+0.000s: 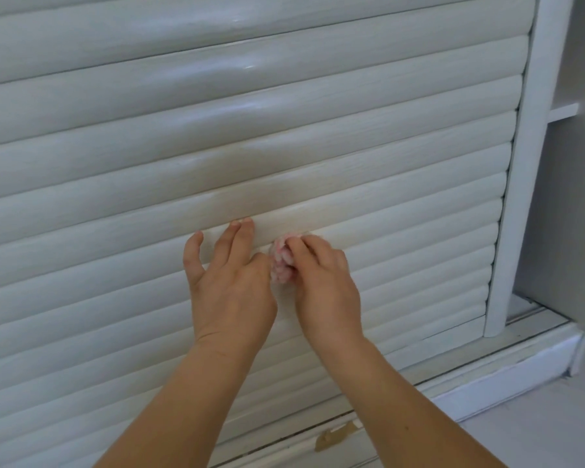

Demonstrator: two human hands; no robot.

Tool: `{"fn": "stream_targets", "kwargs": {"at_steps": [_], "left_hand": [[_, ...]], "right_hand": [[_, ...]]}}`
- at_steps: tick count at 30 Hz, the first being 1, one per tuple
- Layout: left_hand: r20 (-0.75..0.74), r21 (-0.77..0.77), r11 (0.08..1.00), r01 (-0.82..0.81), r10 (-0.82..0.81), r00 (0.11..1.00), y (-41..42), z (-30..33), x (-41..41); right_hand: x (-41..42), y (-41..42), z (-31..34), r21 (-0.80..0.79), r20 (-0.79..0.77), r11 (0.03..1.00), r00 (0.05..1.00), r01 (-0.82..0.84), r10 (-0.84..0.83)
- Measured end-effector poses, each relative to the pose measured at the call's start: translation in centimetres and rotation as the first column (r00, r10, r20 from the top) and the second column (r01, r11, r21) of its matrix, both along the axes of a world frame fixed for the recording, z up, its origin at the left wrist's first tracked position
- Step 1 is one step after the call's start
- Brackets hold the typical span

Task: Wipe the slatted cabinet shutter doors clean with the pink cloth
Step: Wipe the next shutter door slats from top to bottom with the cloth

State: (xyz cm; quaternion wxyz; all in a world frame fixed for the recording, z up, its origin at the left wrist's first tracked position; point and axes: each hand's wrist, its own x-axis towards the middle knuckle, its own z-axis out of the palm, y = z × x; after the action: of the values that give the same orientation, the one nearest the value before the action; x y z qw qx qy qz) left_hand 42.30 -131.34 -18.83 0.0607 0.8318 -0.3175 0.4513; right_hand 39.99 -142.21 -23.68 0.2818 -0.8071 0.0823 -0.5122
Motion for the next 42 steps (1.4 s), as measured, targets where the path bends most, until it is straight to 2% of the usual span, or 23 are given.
{"fn": "stream_targets", "kwargs": {"at_steps": [2,3,4,6,8,13,15,16,17,18,19,20,22,24,26,30,34,37,42], "left_hand": [[0.004,0.020,1.000,-0.001,0.000,1.000,0.0,-0.1,-0.1],[0.005,0.029,1.000,-0.001,0.001,1.000,0.1,-0.1,0.0],[0.002,0.038,0.999,-0.004,0.004,1.000,0.1,-0.1,0.0],[-0.001,0.049,0.999,-0.005,0.005,1.000,0.1,-0.1,0.1],[0.002,0.044,0.999,-0.003,0.003,1.000,0.1,-0.1,0.2],[0.013,0.037,0.999,0.019,-0.019,1.000,0.2,-0.1,0.4],[0.024,0.037,0.999,0.032,-0.033,0.999,0.4,0.0,0.4],[0.028,0.032,0.999,0.040,-0.041,0.999,0.4,0.1,0.4],[0.029,0.027,0.999,0.044,-0.044,0.999,0.5,0.1,0.4],[0.025,0.026,0.999,0.044,-0.045,0.999,0.5,0.1,0.3],[0.021,0.029,0.999,0.044,-0.045,0.999,0.6,0.1,0.3],[0.018,0.036,0.999,0.041,-0.041,0.999,0.6,0.1,0.3],[0.004,0.056,0.998,0.030,-0.030,1.000,0.7,0.1,0.3],[-0.012,0.065,0.997,0.034,-0.034,0.999,0.8,0.1,0.4],[-0.020,0.070,0.997,0.043,-0.041,0.999,0.9,0.2,0.5],[-0.043,0.062,0.994,0.085,-0.083,0.996,1.2,0.2,0.6],[-0.090,-0.013,0.987,0.160,-0.161,0.983,1.5,0.2,0.5],[-0.103,-0.098,0.978,0.186,-0.196,0.975,1.5,0.1,0.0],[-0.126,-0.129,0.977,0.168,-0.184,0.975,1.7,-1.3,-0.6]], "right_hand": [[-0.2,-1.3,0.4,0.138,0.055,0.988,0.997,-0.064,0.057],[-0.4,-2.0,0.7,0.201,0.128,0.978,0.991,-0.059,0.034],[-0.7,-2.7,1.1,0.321,0.208,0.945,0.978,-0.058,-0.010],[-1.1,-4.2,1.6,0.479,0.270,0.878,0.952,-0.004,-0.143],[-0.9,-4.9,2.4,0.493,0.249,0.869,0.952,0.035,-0.179],[0.4,-1.0,3.3,0.250,0.174,0.961,0.972,0.114,-0.160],[0.9,0.4,3.1,0.157,0.140,0.987,0.989,0.022,-0.044],[0.9,0.9,2.8,0.097,0.073,0.994,0.997,-0.041,0.034],[0.8,1.0,2.6,0.092,0.043,0.994,0.997,-0.063,0.059],[0.4,0.7,2.6,0.058,0.023,0.997,0.998,-0.052,0.051],[0.3,0.3,2.5,0.000,0.067,1.000,0.997,-0.028,0.028],[0.2,-0.6,2.2,-0.094,0.074,0.995,0.997,0.025,-0.018],[-0.2,-2.6,2.5,0.017,0.082,0.999,0.995,0.050,-0.051],[-0.2,-4.3,2.9,0.276,0.158,0.961,0.985,0.020,-0.066],[0.0,-4.5,3.2,0.351,0.234,0.936,0.965,0.028,-0.117],[0.5,-2.1,2.4,0.191,0.132,0.976,0.983,0.103,-0.130],[1.4,0.7,1.4,0.012,0.152,0.993,0.981,0.119,-0.120],[2.1,2.5,-0.5,-0.138,0.147,0.979,0.981,0.150,-0.130],[2.3,2.2,-1.4,-0.322,0.119,0.931,0.983,0.169,-0.138]]}}
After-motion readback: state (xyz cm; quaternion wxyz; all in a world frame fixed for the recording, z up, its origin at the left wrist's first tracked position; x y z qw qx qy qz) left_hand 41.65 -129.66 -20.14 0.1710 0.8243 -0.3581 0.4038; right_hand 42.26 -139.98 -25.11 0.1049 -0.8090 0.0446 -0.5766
